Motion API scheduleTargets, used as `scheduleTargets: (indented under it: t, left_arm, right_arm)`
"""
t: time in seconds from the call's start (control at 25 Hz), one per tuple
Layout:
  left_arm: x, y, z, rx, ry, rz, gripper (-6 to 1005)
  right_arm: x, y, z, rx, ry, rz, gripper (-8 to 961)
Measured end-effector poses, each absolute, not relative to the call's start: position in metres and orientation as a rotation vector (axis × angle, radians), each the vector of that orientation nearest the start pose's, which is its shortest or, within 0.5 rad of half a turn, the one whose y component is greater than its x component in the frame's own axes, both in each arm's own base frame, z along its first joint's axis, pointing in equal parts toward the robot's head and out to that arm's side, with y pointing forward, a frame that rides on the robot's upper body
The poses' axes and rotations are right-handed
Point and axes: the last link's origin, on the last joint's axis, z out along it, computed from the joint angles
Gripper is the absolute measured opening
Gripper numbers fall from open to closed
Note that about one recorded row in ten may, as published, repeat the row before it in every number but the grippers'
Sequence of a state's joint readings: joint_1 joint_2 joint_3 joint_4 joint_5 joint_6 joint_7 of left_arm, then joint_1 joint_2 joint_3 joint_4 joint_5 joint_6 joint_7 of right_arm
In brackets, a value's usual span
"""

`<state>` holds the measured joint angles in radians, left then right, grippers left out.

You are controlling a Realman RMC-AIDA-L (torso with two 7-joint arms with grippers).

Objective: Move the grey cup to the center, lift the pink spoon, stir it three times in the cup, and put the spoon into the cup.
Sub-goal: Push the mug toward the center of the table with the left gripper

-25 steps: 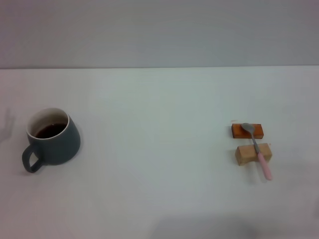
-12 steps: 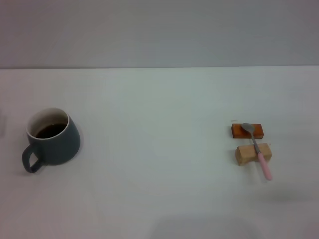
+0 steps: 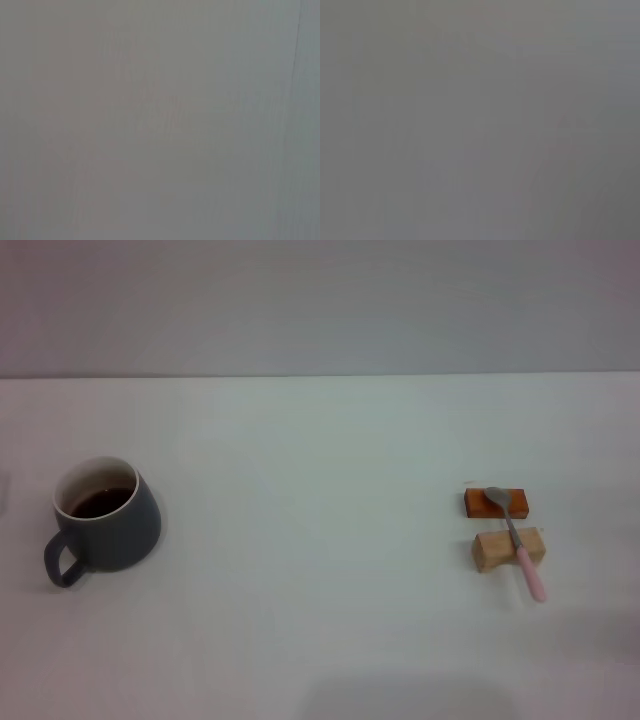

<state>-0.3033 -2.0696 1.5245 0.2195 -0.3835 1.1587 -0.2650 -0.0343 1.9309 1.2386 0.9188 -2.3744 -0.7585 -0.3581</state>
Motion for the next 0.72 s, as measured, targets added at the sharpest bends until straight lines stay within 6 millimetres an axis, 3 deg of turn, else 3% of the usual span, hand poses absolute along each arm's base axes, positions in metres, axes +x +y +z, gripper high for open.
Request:
scheduleTargets:
  t: [0.32,0.72]
  left_arm:
    - [-0.387,0.299,0.056,-1.197,-0.663,-0.715,725]
    - [-0.387,0.296,0.048,-1.237,-0.665,-0.703,725]
  right_arm:
    - [0.383,0.275,0.069,-1.480,0.532,0.408,526]
    - [0.378,0.262,0.067,-1.496,0.451,0.501,526]
